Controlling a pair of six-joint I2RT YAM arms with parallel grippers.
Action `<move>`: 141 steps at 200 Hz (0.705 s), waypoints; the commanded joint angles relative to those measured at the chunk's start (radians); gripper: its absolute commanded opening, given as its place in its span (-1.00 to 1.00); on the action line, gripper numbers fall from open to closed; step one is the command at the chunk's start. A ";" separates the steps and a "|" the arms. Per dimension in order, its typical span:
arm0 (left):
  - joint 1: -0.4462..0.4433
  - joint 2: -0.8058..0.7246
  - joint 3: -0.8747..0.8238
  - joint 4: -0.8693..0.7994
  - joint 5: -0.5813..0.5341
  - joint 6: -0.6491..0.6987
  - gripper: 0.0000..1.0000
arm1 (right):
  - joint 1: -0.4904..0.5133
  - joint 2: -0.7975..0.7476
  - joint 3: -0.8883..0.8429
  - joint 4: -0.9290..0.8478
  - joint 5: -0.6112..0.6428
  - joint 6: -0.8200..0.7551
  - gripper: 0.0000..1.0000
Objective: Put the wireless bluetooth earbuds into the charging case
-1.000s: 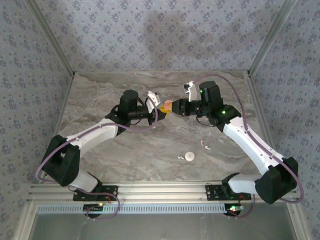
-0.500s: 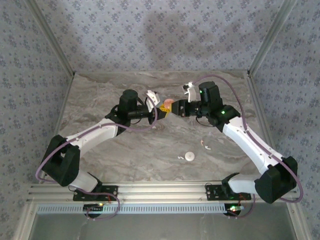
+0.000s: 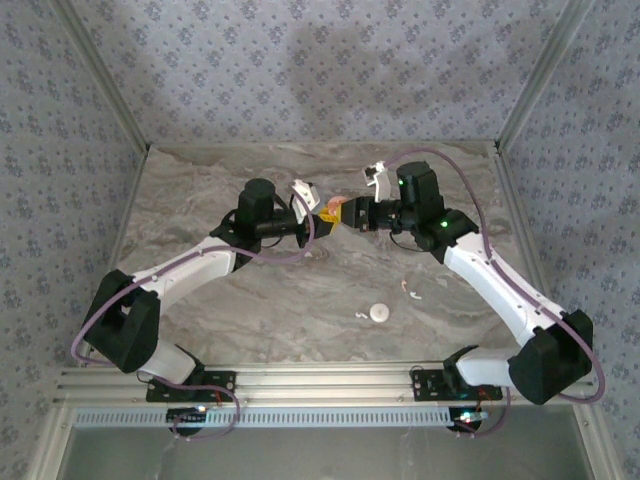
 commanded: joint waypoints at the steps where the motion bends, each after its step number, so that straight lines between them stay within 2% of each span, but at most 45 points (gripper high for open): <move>1: -0.001 -0.030 0.012 0.022 0.033 -0.009 -0.65 | 0.014 0.020 0.006 0.019 -0.014 0.014 -0.56; 30: -0.001 -0.032 0.011 0.023 0.030 -0.008 -0.65 | 0.017 0.023 0.013 0.008 0.000 0.016 -0.56; 88: 0.000 -0.033 0.011 0.022 0.029 -0.008 -0.65 | -0.002 -0.025 -0.006 -0.022 0.018 0.012 -0.37; 141: 0.000 -0.033 0.009 0.028 0.030 -0.010 -0.65 | -0.015 -0.035 -0.027 -0.005 -0.022 0.030 -0.38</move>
